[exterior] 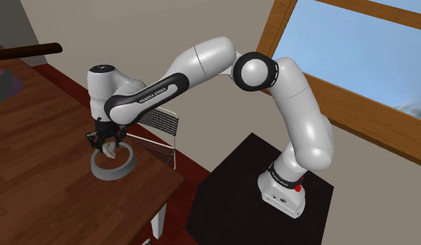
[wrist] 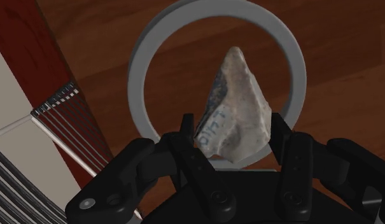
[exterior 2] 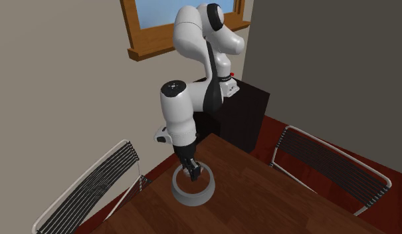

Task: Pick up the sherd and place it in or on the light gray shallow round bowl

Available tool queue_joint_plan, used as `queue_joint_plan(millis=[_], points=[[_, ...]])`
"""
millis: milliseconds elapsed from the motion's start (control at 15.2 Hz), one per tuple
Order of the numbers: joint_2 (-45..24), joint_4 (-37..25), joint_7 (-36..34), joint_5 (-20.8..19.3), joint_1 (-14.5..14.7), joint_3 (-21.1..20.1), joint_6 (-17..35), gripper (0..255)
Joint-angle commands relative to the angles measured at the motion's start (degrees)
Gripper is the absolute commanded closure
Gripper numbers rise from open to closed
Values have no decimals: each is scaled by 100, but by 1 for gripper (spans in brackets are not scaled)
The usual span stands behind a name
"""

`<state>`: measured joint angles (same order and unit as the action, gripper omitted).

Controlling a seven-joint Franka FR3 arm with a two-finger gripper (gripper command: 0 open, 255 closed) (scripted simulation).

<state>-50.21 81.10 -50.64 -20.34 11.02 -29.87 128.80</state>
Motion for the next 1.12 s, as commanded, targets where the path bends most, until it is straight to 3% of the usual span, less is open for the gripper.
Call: queue_joint_plan(millis=[0,726,792,1056], points=[[-111,-27,-5,-36,29,39,89,255],[-299,-60,-16,-95,75,107,246,255],[-299,-60,-16,-95,76,107,245,0],[-299,-60,-16,-95,76,107,246,0]])
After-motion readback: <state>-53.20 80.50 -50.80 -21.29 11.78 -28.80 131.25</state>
